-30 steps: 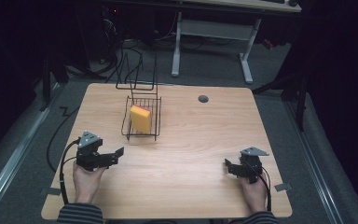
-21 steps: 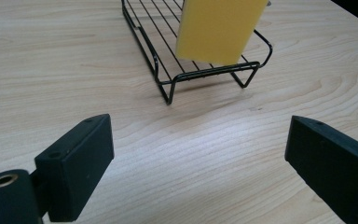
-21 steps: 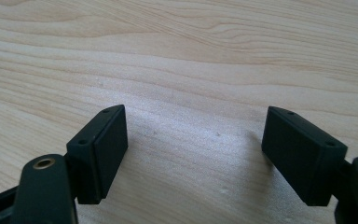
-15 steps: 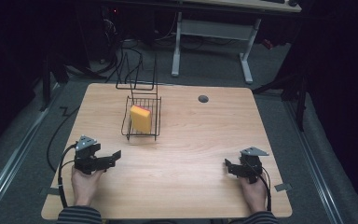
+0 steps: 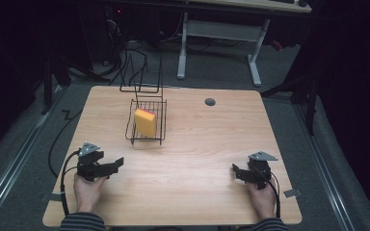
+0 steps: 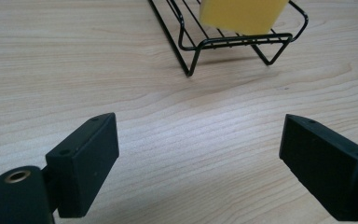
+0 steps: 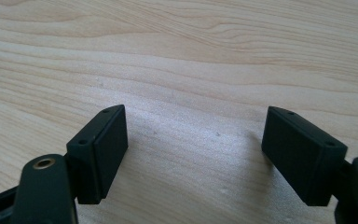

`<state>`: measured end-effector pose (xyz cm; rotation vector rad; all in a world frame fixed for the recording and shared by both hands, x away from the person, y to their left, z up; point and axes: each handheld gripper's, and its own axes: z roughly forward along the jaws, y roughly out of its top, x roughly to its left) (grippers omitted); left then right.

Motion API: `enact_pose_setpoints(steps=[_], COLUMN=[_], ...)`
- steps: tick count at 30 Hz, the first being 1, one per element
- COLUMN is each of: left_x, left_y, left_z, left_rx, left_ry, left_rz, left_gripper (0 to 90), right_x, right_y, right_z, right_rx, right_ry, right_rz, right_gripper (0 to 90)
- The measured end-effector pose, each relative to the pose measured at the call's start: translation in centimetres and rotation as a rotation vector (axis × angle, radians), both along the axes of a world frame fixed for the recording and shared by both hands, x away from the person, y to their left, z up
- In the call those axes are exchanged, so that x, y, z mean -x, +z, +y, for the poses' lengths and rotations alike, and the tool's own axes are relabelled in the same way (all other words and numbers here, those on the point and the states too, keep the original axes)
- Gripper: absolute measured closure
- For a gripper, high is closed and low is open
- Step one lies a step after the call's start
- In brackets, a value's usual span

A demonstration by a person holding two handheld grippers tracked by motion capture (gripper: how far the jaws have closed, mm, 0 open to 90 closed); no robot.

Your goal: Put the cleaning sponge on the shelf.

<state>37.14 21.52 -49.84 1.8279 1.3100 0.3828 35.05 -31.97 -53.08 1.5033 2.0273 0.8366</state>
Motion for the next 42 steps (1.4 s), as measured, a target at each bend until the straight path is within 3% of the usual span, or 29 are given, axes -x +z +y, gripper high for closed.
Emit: enact_pose_setpoints(steps=[18,26,30,37,42], left_x=[-0.2,-0.2,0.1,0.5,0.5], left_y=[-2.1,-3.5,-3.9,-3.9,-3.9], left_z=[0.3,-0.1,-0.3,-1.2,-1.2], left_rx=[-0.024,-0.091,-0.116,-0.209,-0.211], left_ry=[0.039,0.066,0.085,0.097,0.098], left_rz=[0.028,0.036,0.013,0.008,0.008], left_gripper=[13.5,13.5,13.7,14.7,14.8], right_x=[0.0,0.0,0.0,0.0,0.0], right_y=[0.0,0.0,0.0,0.0,0.0], right_z=[0.0,0.0,0.0,0.0,0.0], right_rx=[0.000,0.000,0.000,-0.001,-0.002], right_ry=[0.000,0.000,-0.002,-0.003,-0.003], right_rz=[0.000,0.000,0.001,0.002,0.002], right_gripper=[22.7,22.7,22.7,22.7,22.7])
